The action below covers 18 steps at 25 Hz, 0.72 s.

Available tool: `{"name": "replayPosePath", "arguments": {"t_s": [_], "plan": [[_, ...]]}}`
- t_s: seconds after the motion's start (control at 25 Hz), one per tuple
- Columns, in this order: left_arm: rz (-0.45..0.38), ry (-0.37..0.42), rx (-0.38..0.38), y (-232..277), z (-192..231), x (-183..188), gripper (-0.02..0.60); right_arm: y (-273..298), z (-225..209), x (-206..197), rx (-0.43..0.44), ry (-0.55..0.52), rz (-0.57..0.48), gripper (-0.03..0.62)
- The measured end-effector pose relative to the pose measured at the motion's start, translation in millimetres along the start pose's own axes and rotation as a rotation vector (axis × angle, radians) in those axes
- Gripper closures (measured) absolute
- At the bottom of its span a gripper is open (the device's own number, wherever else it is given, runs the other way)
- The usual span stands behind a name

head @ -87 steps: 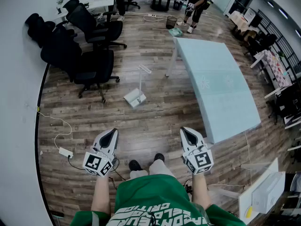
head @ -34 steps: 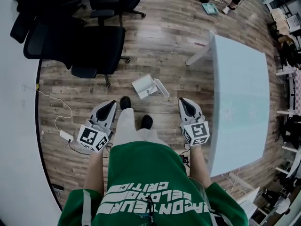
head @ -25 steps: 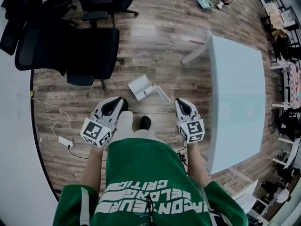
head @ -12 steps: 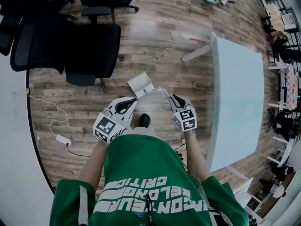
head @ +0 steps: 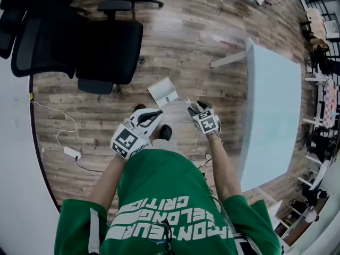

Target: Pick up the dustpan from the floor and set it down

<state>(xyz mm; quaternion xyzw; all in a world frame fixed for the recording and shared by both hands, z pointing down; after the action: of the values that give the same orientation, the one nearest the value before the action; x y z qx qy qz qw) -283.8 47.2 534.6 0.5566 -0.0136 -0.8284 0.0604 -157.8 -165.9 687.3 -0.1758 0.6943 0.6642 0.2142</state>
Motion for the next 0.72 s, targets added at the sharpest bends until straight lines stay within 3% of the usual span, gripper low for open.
{"name": "replayPosePath", "arguments": {"t_s": [0.44, 0.72], "plan": [[0.033, -0.007, -0.020, -3.2, 23.7, 1.8, 0.580, 62.0, -4.4, -17.1, 0.040, -0.010, 0.261, 0.364], [0.046, -0.011, -0.036, -8.4, 33.9, 2.2, 0.580, 82.3, -1.0, -30.5, 0.021, 0.004, 0.344, 0.364]]}}
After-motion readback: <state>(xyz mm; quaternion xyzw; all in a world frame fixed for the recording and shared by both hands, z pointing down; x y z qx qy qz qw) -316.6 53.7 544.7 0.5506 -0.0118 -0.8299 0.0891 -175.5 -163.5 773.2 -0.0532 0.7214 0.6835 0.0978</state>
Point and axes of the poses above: the fingertips, and each gripper's own axes: y forward along the fingers, z to its left, x out of its top, the point moved 6 cm from there along -y, backward along the fingers, and after that the axes turned 10 degrees about -z, right-handed, at the moved point
